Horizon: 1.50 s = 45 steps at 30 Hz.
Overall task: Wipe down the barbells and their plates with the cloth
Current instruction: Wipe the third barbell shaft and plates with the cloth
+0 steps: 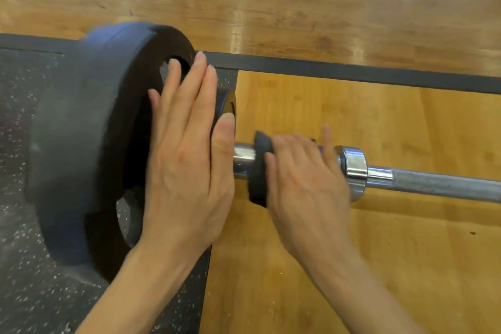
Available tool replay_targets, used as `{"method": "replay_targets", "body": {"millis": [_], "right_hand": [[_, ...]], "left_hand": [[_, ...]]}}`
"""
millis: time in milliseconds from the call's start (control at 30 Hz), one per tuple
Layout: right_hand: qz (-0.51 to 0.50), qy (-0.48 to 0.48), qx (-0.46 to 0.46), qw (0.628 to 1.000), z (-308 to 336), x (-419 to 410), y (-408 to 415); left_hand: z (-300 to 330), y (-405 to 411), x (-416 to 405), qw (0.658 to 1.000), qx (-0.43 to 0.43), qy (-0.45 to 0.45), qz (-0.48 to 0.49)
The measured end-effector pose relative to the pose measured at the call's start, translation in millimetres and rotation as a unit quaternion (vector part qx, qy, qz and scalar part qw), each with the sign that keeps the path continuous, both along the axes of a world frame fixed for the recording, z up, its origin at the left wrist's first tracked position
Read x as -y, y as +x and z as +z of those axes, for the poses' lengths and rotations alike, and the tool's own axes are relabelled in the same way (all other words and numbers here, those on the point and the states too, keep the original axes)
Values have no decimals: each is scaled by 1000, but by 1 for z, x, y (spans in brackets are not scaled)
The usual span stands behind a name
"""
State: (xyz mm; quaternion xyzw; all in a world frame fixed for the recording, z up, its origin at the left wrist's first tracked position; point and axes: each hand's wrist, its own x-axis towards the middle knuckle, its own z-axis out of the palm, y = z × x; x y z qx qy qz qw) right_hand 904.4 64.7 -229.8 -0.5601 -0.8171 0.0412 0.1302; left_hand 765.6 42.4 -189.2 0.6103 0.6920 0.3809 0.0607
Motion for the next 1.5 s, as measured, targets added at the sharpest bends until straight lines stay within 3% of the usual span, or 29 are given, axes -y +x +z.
{"method": "replay_targets", "body": {"millis": [133,233,333,500,600,700,867,967,1067,1167,1233,1367,1433,1500], "right_hand": [[-46,-15,-4,999,1,13,-4],[4,-32,-13,999,-3,22,-38],[36,-14,-25,999,-3,25,-14],[-30,-10,-13,999,-2,40,-1],[8,-19,-13,1000,-5,52,-35],[43,-28,-28,998,-3,54,-10],[-52,-22,-1,998,2,64,15],[-15,-39,-21,999,0,75,-20],[35,-39,-17,999,1,80,5],[-15,-18,26,999,5,86,43],[-36,-39,20,998,5,89,25],[35,-59,-8,998,5,93,-27],[55,-64,-30,996,1,92,-5],[15,-45,-22,999,1,94,25]], "left_hand": [[-3,-3,3,999,-12,-34,4],[-7,0,15,999,-21,-36,-7],[-8,3,30,999,-16,-32,-16],[-12,8,53,999,-14,-26,-15],[-14,11,67,1000,-8,-20,-20],[-12,12,84,999,-20,-38,-30],[-2,17,93,998,-17,-60,-30],[6,19,87,998,-24,-55,-30],[6,20,88,996,-49,-72,-22],[2,22,96,995,-58,-75,-18],[2,24,101,995,-65,-73,-15],[1,28,105,996,-64,-54,-17],[1,28,107,996,-59,-59,-17],[1,27,108,997,-44,-59,-16]]}}
